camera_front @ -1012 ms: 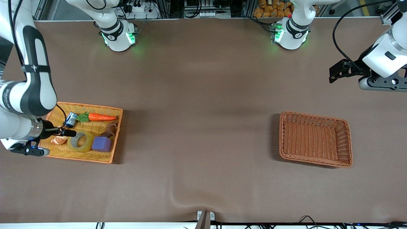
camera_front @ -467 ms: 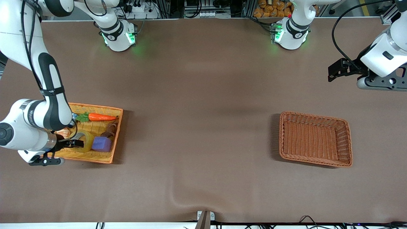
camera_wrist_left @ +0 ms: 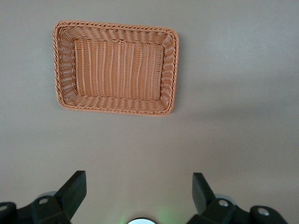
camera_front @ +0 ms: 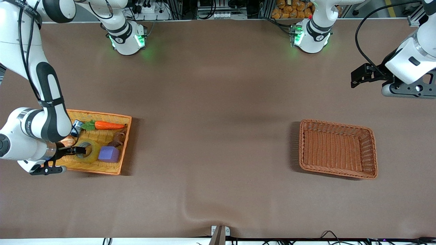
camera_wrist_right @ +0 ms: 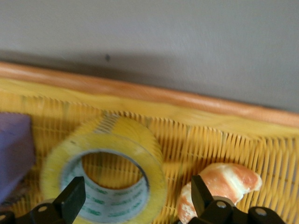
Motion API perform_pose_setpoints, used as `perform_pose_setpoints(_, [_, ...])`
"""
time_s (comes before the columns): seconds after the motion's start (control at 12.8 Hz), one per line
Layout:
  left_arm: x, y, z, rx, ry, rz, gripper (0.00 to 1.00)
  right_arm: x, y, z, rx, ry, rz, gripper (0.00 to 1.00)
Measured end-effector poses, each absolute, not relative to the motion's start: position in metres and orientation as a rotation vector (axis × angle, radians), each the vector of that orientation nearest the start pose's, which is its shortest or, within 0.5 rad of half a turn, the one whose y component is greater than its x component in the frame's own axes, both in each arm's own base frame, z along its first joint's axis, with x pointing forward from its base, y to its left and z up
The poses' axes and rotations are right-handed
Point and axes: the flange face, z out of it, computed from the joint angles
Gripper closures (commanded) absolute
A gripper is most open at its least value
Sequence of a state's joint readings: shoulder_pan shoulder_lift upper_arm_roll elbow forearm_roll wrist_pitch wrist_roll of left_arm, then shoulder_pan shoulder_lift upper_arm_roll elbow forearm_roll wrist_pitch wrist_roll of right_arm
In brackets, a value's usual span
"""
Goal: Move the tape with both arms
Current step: 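Close the right gripper on the tape roll's rim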
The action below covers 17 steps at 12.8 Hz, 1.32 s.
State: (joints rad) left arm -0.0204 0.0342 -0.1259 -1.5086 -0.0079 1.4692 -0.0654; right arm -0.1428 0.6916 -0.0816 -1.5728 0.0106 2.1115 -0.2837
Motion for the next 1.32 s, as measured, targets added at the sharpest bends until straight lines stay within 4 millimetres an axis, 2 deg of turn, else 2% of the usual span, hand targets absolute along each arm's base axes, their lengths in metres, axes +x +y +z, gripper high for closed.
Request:
perform_pose_setpoints(0.16, [0.549,-0.08,0.626,-3.141,0.128,0.118,0.0,0.661,-0.149,0.207,-3.124,-0.093,0.295,0.0])
perform_pose_setpoints(0.23, [0.549,-0.08,0.625,-3.141,0.127,0.119,0.0,0.659,-0.149,0.199,-3.12,-0.093,0.313,0.2])
perform_pose_setpoints(0.31, [0.55,-0.08,0.624,-3.141,0.127,0.122,0.0,0.658,-0.148,0.195,-3.118,-0.094,0.322,0.69])
perform_pose_setpoints(0.39, [0.55,-0.08,0.623,-3.141,0.127,0.125,0.0,0.658,-0.148,0.194,-3.117,-0.096,0.322,1.0])
perform_pose_setpoints(1.01, [0.553,-0.078,0.619,-3.141,0.122,0.137,0.0,0.664,-0.148,0.2,-3.123,-0.116,0.284,1.0])
perform_pose_setpoints(1.17, [0.553,-0.077,0.619,-3.141,0.119,0.137,0.0,0.67,-0.148,0.211,-3.127,-0.167,0.248,1.0])
perform_pose_setpoints(1.32, [0.553,-0.076,0.619,-3.141,0.115,0.137,0.0,0.677,-0.148,0.232,-3.128,-0.222,0.212,1.0])
